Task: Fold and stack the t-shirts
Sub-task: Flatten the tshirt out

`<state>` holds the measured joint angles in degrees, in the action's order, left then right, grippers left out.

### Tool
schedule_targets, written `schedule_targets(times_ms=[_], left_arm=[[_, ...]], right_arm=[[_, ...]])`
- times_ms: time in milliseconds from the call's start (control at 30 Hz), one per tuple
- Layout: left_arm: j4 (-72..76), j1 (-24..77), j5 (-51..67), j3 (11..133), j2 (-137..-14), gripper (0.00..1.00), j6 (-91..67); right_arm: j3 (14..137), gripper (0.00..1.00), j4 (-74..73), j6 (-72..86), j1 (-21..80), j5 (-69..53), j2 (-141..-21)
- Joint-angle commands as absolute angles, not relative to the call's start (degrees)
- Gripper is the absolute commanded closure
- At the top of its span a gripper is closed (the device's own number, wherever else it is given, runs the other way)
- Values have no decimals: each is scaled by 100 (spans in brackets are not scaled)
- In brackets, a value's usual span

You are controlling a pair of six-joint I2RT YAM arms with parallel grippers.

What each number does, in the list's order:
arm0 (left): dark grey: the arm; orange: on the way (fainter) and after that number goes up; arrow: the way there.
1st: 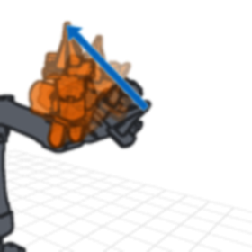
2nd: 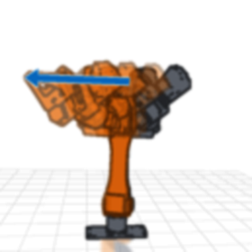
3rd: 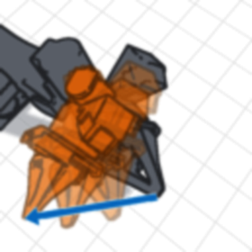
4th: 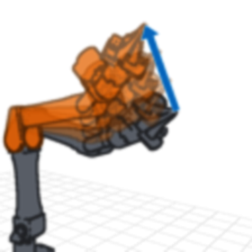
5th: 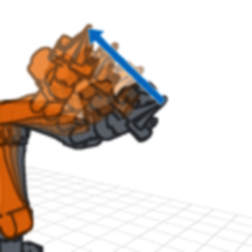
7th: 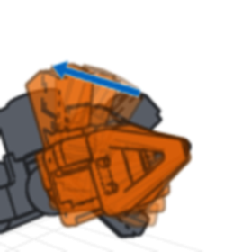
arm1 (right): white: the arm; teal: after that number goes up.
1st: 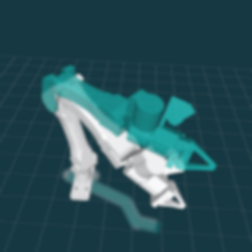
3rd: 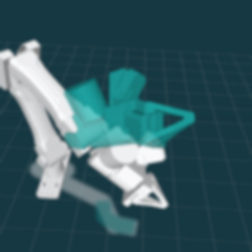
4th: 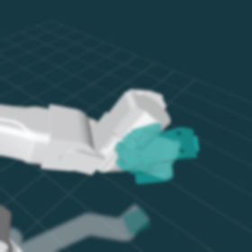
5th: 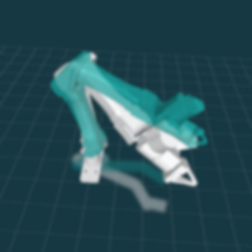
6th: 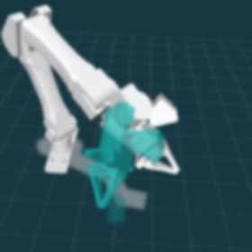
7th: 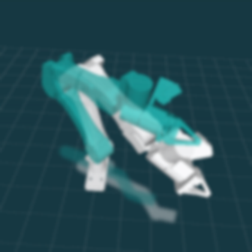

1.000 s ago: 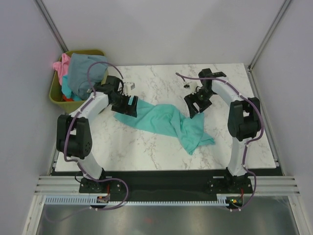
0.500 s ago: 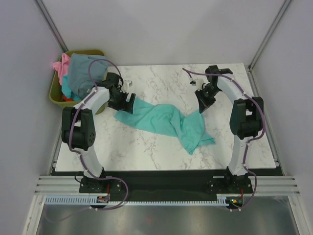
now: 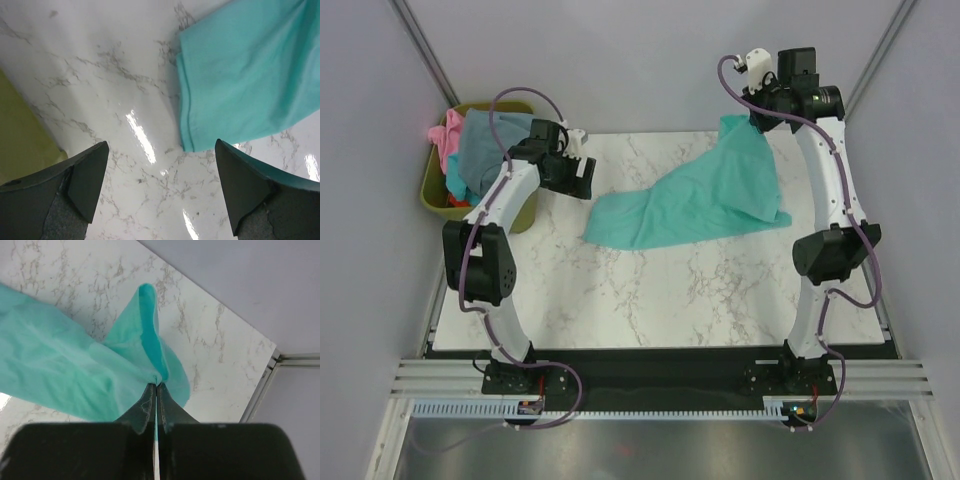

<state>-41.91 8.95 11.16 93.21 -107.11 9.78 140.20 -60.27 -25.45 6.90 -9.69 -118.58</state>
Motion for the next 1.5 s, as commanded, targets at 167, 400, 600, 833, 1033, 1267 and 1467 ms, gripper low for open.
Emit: schedule_targets(times_ms=[167, 400, 600, 833, 1033, 1267, 1467], left_arm=[[-4227, 861, 1063, 10081, -9994, 5, 1169], [-4386, 861, 1143, 10230, -9712, 3, 1222], [-4806, 870, 1678, 10720, -10464, 1, 1099], [-5501, 932, 1767, 13277, -12880, 2, 1125], [-5256, 923, 1538, 13571, -13526, 3, 1248], [-5221, 932, 1713, 13307, -13500, 3, 1195], [-5229, 967, 2074, 12992, -13377, 5, 1125]], right_arm=[[12298, 100, -6906, -2946, 1598, -1299, -9661], [11498, 92, -8366, -2522, 1828, -2733, -8807], [11137, 28, -7415, -2549, 1723, -1935, -8824], [10732, 26, -5283, -1127, 231, -1223, -9726], [10916, 31, -5089, -659, -456, -1178, -11063], [11012, 33, -5168, -563, -1273, -1301, -11873], [12099, 34, -5150, -685, -1617, -1844, -12927]])
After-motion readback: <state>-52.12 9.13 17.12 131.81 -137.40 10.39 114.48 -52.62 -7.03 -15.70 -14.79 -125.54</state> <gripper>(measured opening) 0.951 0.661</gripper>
